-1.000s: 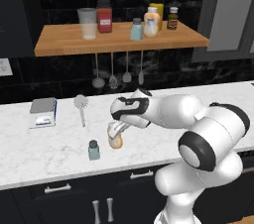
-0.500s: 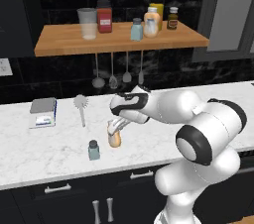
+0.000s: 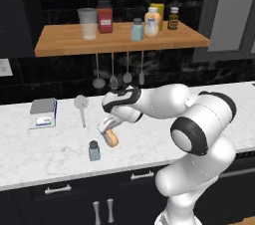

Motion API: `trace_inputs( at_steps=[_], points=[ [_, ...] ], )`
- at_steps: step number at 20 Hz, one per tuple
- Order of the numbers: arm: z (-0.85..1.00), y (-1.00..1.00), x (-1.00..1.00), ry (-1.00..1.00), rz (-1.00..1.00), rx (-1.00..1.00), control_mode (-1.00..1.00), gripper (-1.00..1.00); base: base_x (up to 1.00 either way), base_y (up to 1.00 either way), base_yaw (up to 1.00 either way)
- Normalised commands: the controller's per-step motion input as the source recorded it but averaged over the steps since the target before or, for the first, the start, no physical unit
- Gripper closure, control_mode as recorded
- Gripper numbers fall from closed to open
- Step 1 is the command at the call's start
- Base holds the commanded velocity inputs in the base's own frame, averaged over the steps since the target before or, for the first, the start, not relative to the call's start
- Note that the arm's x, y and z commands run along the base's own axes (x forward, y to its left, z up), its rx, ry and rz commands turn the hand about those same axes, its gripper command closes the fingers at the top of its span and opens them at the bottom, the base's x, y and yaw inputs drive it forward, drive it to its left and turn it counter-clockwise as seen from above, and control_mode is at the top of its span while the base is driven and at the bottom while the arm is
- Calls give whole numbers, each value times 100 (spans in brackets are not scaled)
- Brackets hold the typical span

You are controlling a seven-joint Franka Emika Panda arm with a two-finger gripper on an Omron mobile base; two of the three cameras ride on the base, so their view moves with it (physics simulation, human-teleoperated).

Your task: Put the shaker and condiment bottle from the counter next to their counterparts in the cabinet.

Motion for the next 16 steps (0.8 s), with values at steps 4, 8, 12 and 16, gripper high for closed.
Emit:
trace_inputs(
  at_steps=[4,8,12,16],
  points=[
    [0,0,0,0,0,9,-100,100,0,0,0],
    [46,-10,-14,0,0,14,-100,100,0,0,0],
    [100,-31,-10,-4,0,14,-100,100,0,0,0],
    [63,-16,-13,-12,0,11,-100,100,0,0,0]
  ],
)
